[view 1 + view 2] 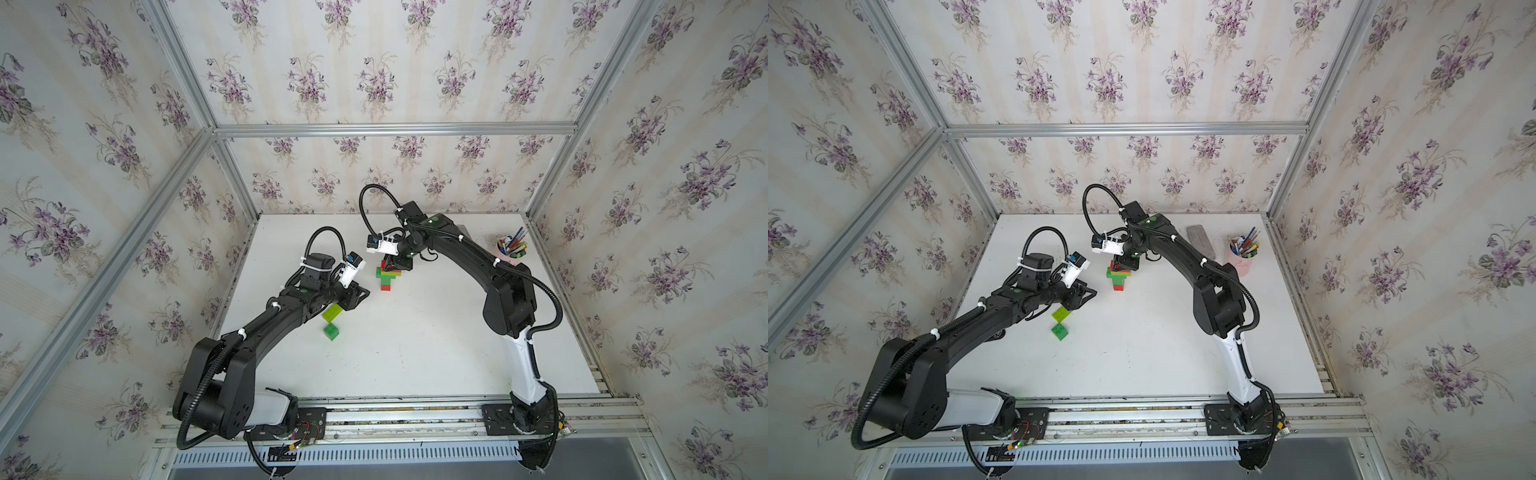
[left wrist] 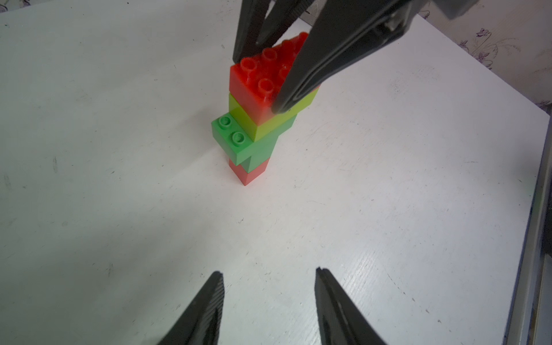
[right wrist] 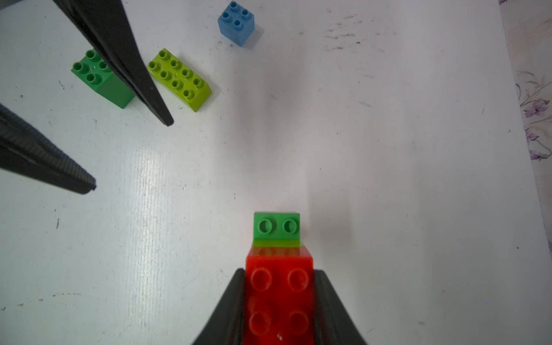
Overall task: Assemble a spoon with lego
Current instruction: Assemble the lego brick with the lego brick, then adjust the lego brick at the center of the board.
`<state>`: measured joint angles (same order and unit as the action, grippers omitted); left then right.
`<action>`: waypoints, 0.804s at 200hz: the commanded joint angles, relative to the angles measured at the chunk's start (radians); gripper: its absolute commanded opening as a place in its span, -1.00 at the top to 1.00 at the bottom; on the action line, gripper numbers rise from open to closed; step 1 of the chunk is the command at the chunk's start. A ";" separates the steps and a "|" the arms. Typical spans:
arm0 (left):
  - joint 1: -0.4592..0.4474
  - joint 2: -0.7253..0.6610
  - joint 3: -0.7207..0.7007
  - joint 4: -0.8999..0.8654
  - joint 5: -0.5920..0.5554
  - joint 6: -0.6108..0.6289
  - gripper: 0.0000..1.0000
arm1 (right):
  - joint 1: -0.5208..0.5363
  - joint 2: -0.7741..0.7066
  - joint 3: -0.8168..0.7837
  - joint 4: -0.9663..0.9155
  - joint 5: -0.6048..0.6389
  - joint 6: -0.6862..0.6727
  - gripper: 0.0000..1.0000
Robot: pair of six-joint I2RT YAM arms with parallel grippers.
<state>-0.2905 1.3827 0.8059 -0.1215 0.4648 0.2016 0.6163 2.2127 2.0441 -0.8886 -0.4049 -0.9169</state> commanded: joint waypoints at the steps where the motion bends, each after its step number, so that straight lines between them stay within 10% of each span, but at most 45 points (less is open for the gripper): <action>1: 0.001 0.001 0.009 -0.015 -0.009 0.018 -0.04 | 0.002 0.025 -0.017 -0.142 0.112 -0.014 0.47; 161: 0.000 -0.007 0.013 -0.036 -0.028 0.001 -0.06 | 0.003 -0.012 0.034 -0.090 0.141 0.036 -0.30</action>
<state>-0.2905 1.3849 0.8162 -0.1509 0.4393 0.2077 0.6209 2.2196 2.0815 -0.9646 -0.2985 -0.8684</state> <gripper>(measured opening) 0.525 0.641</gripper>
